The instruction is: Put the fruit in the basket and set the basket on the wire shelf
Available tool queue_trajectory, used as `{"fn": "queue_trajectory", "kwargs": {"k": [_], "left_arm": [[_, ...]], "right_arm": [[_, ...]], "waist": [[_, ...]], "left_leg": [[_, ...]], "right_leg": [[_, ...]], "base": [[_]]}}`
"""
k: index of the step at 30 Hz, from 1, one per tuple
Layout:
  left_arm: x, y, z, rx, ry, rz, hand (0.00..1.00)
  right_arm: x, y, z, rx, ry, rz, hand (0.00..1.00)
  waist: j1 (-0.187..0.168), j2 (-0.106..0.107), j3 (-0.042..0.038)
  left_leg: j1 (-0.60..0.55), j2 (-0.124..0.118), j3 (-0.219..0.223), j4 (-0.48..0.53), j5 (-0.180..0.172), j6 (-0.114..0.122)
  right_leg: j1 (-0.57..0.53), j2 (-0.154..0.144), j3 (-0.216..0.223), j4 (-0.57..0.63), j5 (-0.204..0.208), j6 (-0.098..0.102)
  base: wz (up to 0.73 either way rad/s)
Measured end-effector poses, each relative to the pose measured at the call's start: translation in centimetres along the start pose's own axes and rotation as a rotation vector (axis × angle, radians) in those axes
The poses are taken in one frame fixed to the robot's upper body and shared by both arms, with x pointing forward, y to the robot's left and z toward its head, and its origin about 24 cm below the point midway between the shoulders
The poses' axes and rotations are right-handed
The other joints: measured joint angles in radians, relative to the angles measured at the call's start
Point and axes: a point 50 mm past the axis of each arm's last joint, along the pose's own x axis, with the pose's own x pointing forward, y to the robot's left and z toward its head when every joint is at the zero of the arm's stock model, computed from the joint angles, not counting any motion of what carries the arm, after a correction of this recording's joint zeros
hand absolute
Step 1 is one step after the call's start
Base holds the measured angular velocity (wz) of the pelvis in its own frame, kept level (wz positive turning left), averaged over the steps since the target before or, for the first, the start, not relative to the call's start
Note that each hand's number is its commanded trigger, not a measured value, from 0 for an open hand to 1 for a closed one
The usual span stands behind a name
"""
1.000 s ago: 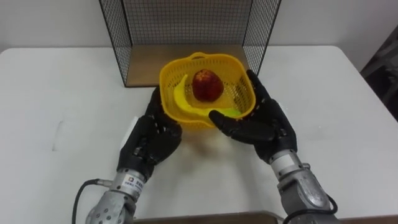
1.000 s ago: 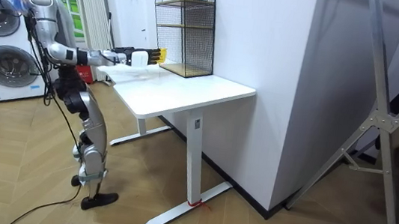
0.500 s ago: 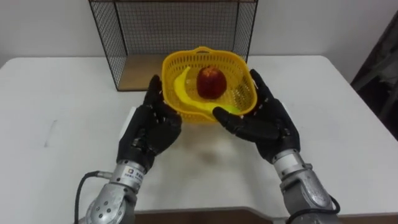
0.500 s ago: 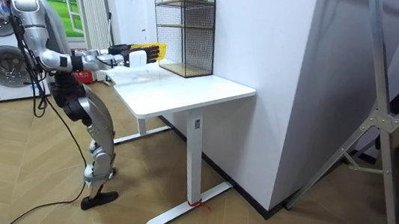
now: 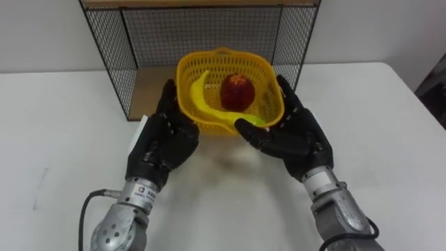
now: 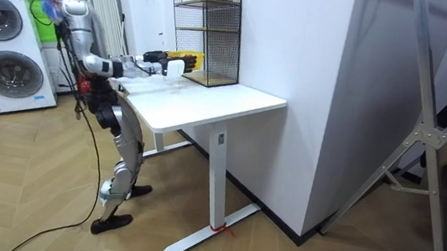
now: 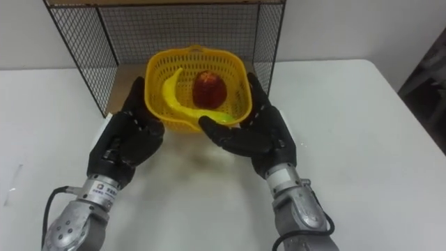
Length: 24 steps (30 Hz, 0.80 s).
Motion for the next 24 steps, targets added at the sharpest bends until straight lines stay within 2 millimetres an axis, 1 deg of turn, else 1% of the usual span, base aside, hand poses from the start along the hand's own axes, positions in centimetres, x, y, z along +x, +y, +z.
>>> {"fn": "queue_trajectory", "kwargs": {"k": [1,2,3,4,5,6,7,8,9,10,11,13,15,17,19,21,22,24], "left_arm": [[0.1,0.1,0.1,0.003,-0.007,0.001,0.00],[0.1,0.2,0.2,0.006,-0.009,0.002,0.00],[0.1,0.2,0.2,0.007,-0.011,0.003,0.00],[0.2,0.2,0.3,0.008,-0.015,0.003,0.00],[0.4,0.2,0.4,0.010,-0.020,0.001,0.00],[0.7,0.2,0.8,0.015,-0.035,0.001,0.00],[1.0,0.3,1.0,0.017,-0.047,0.002,0.00],[1.1,0.3,1.1,0.017,-0.051,0.002,0.00],[1.2,0.3,1.3,0.015,-0.059,0.001,0.00],[1.4,0.2,1.4,0.015,-0.063,-0.001,0.00],[1.4,0.2,1.4,0.014,-0.065,-0.002,0.00],[1.4,0.2,1.4,0.013,-0.067,-0.002,0.00],[1.5,0.1,1.4,0.009,-0.068,-0.002,0.00],[1.5,-0.2,1.4,0.001,-0.067,-0.005,0.00],[1.5,-0.3,1.4,-0.006,-0.070,-0.001,0.00],[1.5,-0.2,1.2,0.003,-0.065,0.002,0.00],[1.5,-0.2,1.2,0.004,-0.060,0.005,0.00],[1.5,-0.2,1.1,0.002,-0.058,0.005,0.00]], "right_arm": [[0.1,0.1,0.1,-0.001,-0.005,0.003,0.00],[0.2,0.1,0.2,-0.001,-0.008,0.005,0.00],[0.3,0.1,0.3,-0.006,-0.013,0.008,0.00],[0.5,0.2,0.4,-0.008,-0.018,0.011,0.00],[0.6,0.2,0.5,-0.009,-0.022,0.013,0.00],[0.8,0.2,0.7,-0.015,-0.025,0.014,0.00],[0.9,0.2,0.6,-0.011,-0.021,0.010,0.00],[0.9,0.2,0.5,-0.010,-0.017,0.009,0.00],[0.8,0.0,0.3,-0.013,-0.008,0.003,0.00],[0.8,-0.1,0.3,-0.014,-0.003,-0.002,0.00],[0.8,-0.1,0.2,-0.012,-0.002,-0.002,0.00],[0.8,-0.2,0.3,-0.015,-0.002,-0.004,0.00],[0.8,-0.2,0.3,-0.009,-0.003,-0.006,0.00],[0.8,-0.2,0.2,-0.004,-0.002,-0.007,0.00],[0.8,-0.1,0.1,-0.002,-0.002,-0.008,0.00],[0.8,-0.1,0.0,0.001,0.004,-0.010,0.00],[0.7,-0.1,-0.1,0.003,0.007,-0.011,0.00],[0.8,-0.1,-0.1,0.003,0.007,-0.012,0.00]], "waist": [[0.000,0.002,0.0005],[0.000,0.002,0.0023],[0.000,0.003,0.0032],[0.000,0.007,0.0063],[0.000,0.011,0.0100],[-0.001,0.020,0.0204],[0.000,0.024,0.0225],[0.000,0.026,0.0226],[0.002,0.029,0.0219],[0.004,0.034,0.0197],[0.003,0.037,0.0181],[-0.006,0.047,0.0118],[-0.008,0.049,0.0080],[-0.008,0.048,0.0077],[-0.005,0.045,0.0057],[-0.002,0.042,0.0072],[-0.003,0.038,0.0040],[-0.003,0.038,0.0036]], "left_leg": [[0.010,-0.001,0.003,0.006,-0.018,0.004],[0.015,-0.002,0.003,0.005,-0.024,0.006],[0.022,-0.003,0.003,0.000,-0.030,0.011],[0.024,-0.002,0.002,-0.007,-0.033,0.015],[0.023,-0.001,0.001,-0.011,-0.033,0.017],[0.019,0.004,-0.002,-0.014,-0.035,0.020],[0.015,0.005,-0.002,-0.019,-0.035,0.020],[0.013,0.005,-0.002,-0.019,-0.035,0.020],[0.010,0.005,0.000,-0.019,-0.034,0.020],[0.011,0.006,0.001,-0.018,-0.033,0.018],[0.012,0.007,0.002,-0.019,-0.032,0.016],[0.022,0.011,-0.001,-0.031,-0.026,0.011],[0.027,0.011,-0.001,-0.044,-0.017,0.009],[0.037,0.012,-0.004,-0.074,0.004,0.007],[0.042,0.018,-0.007,-0.115,0.035,0.004],[0.054,0.025,-0.008,-0.141,0.052,0.001],[0.058,0.027,-0.009,-0.152,0.059,-0.001],[0.059,0.033,-0.018,-0.160,0.067,-0.003]], "right_leg": [[-0.005,-0.016,-0.031,0.034,0.017,0.003],[-0.003,-0.021,-0.043,0.038,0.023,0.004],[-0.001,-0.032,-0.069,0.037,0.033,0.012],[-0.002,-0.032,-0.088,0.033,0.045,0.017],[-0.006,-0.032,-0.094,0.030,0.049,0.016],[-0.010,-0.031,-0.098,0.016,0.049,0.021],[-0.007,-0.029,-0.103,-0.023,0.037,0.020],[-0.003,-0.026,-0.102,-0.047,0.027,0.020],[0.007,-0.019,-0.093,-0.107,0.009,0.016],[0.034,-0.010,-0.090,-0.160,0.003,0.015],[0.045,-0.005,-0.092,-0.181,0.003,0.015],[0.086,0.009,-0.111,-0.249,0.004,0.014],[0.100,0.012,-0.120,-0.281,0.006,0.011],[0.109,0.017,-0.129,-0.308,0.025,0.007],[0.120,0.029,-0.140,-0.358,0.057,0.000],[0.133,0.040,-0.141,-0.391,0.082,-0.004],[0.141,0.046,-0.145,-0.415,0.093,-0.007],[0.153,0.057,-0.147,-0.444,0.112,-0.010]], "base": [[-0.05],[-0.05],[-0.07],[-0.06],[-0.06],[-0.12],[-0.16],[-0.20],[-0.12],[-0.10],[-0.05],[0.00],[0.00],[0.03],[0.05],[-0.02],[0.00],[0.02]]}}
